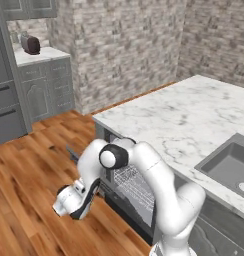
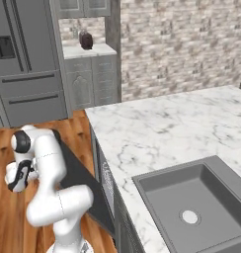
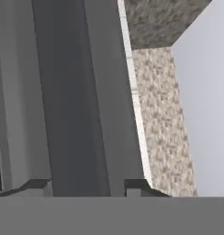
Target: Open the dishwasher door and pull out the top rack.
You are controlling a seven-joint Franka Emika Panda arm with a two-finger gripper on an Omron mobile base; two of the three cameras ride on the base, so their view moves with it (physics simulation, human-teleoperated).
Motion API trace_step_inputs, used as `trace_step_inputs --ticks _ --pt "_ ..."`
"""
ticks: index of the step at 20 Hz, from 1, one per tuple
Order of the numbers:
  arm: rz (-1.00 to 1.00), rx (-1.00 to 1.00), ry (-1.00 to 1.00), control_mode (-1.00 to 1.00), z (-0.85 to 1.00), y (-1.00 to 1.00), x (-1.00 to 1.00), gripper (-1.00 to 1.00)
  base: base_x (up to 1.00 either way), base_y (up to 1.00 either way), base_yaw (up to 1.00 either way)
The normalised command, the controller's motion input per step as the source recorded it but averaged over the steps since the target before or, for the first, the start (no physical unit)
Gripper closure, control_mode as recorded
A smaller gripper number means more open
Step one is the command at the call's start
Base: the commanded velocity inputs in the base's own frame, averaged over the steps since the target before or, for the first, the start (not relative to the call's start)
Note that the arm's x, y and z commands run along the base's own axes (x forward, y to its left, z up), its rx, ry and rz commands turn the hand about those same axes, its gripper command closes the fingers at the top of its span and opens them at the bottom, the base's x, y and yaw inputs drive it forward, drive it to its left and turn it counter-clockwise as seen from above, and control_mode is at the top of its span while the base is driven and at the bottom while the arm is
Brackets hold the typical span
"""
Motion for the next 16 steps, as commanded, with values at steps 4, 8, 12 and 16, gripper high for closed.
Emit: trace_step_inputs --ticks 4,8,12,16 --pt "0.04 0.16 0.27 -1.00 -0.42 0.75 -1.00 1.00 0.00 0.00 0.00" --pt "0.03 0.17 0.24 -1.00 -0.46 0.75 -1.00 1.00 0.00 0.00 0.00" --pt "0.02 0.17 0.22 -1.00 -0.28 0.64 -0.92 1.00 0.00 0.00 0.00" --pt "0.00 0.11 0.13 -1.00 -0.11 0.32 -0.61 1.00 0.00 0.00 0.00"
